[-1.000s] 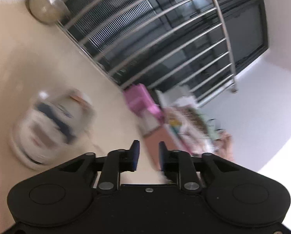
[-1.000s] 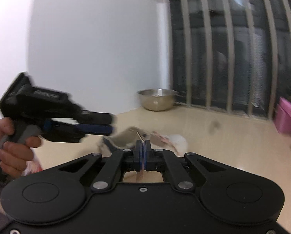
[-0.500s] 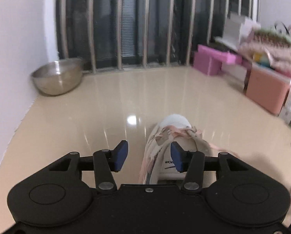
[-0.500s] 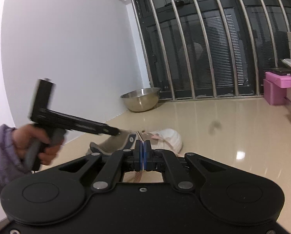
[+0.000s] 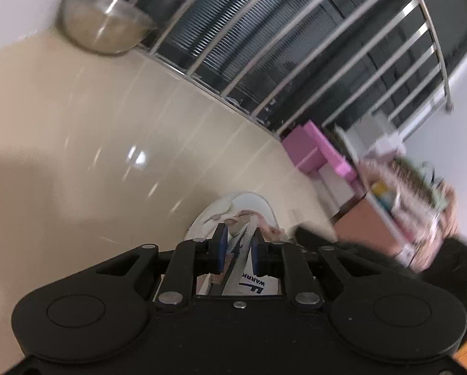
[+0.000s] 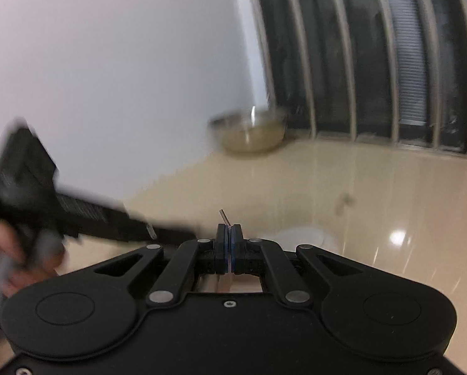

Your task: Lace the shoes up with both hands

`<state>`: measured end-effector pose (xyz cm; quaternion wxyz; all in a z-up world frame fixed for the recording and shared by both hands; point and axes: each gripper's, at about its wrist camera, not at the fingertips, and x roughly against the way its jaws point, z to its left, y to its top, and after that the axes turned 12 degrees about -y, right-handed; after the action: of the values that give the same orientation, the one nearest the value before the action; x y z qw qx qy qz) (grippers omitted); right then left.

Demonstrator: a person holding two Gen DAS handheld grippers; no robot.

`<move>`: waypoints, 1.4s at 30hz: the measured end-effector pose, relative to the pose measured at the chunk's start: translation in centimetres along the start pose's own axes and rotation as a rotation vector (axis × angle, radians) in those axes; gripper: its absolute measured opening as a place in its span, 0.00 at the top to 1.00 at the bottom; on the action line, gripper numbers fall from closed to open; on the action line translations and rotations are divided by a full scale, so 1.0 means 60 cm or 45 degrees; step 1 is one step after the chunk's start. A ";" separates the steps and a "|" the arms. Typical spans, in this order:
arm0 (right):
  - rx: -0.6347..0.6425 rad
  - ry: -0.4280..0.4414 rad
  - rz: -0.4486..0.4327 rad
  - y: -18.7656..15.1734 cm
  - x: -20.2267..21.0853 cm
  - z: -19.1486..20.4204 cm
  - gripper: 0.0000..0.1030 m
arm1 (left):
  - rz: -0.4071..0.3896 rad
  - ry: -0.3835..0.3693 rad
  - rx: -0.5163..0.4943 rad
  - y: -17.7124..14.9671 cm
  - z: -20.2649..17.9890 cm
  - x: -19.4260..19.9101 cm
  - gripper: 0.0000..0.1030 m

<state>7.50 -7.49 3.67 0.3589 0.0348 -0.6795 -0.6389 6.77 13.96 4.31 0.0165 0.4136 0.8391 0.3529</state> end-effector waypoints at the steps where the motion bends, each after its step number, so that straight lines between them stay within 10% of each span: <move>1: 0.017 -0.010 0.026 -0.007 -0.008 0.006 0.99 | -0.007 -0.030 0.039 0.001 0.008 -0.001 0.85; 24: 0.207 0.041 0.008 -0.037 -0.026 0.027 0.99 | -0.061 -0.164 0.260 0.010 0.055 -0.014 0.82; 42: 0.158 0.167 0.001 -0.029 -0.038 -0.005 0.99 | -0.021 -0.128 0.200 0.014 0.043 -0.018 0.82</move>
<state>8.62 -6.89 1.09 0.4000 0.0985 -0.6928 -0.5919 8.89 15.08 2.60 0.0291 0.4240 0.8657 0.2645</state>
